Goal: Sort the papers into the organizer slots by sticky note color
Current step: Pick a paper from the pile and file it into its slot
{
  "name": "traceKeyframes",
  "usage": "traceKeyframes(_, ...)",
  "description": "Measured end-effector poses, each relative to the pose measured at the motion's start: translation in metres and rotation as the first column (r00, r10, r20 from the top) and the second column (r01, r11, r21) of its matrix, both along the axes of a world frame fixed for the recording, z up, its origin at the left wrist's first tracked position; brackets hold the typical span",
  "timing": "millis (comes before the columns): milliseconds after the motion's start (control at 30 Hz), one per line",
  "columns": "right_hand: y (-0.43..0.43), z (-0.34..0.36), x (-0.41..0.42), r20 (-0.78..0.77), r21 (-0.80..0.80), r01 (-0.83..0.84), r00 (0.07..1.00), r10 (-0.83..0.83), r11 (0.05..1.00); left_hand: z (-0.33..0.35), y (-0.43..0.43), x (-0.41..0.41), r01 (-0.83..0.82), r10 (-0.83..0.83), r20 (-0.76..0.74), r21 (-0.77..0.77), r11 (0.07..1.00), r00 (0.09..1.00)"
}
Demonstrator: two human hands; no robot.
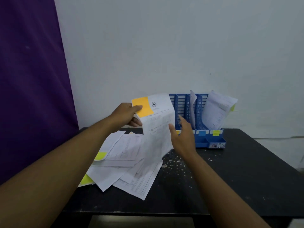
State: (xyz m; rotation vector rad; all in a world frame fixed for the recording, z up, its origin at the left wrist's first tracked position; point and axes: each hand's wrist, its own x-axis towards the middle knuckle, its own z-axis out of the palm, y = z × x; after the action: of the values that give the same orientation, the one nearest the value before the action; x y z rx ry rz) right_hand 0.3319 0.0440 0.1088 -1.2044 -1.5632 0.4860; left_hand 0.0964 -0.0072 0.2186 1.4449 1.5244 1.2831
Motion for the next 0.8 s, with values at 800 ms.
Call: traceKeyframes(800, 0.135, -0.009, -0.017, 0.361, 0.064, 0.079, 0.928, -0.097, 0.995, 0.034, 0.137, 0.100, 0.020, -0.034, 0.229, 0.064, 0.998, 0.973)
